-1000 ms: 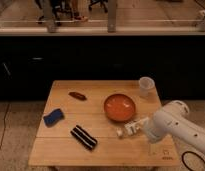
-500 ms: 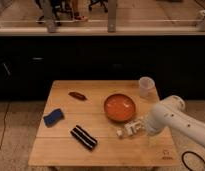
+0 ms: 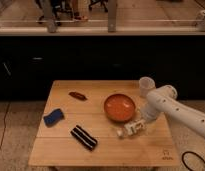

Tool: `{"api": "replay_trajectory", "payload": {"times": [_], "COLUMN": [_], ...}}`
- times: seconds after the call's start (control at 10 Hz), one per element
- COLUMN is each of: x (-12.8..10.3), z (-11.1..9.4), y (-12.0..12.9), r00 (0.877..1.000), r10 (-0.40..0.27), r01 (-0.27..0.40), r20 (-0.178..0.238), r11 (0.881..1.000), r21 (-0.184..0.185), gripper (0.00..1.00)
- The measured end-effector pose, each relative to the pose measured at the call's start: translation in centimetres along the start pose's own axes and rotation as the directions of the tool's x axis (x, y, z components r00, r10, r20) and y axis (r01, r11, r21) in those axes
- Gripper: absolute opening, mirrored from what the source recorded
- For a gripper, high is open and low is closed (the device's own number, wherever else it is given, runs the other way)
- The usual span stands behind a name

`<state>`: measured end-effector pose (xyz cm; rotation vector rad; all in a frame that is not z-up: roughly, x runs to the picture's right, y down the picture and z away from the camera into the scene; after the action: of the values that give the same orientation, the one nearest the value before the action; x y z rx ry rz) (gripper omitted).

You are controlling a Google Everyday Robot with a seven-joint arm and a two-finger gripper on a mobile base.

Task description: Place the bottle in the ceramic bowl

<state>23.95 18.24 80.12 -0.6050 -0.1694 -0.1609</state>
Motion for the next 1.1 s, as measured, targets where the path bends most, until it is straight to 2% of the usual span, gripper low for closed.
{"api": "replay_trajectory", "payload": {"times": [1.1], "x": [0.09], "z": [0.1], "y": [0.23], "r00": [1.0], "r10": [0.004], "r01": [-0.004], "r20": [0.001], "r11": [1.0], "r21": [-0.003], "gripper": [0.8]}}
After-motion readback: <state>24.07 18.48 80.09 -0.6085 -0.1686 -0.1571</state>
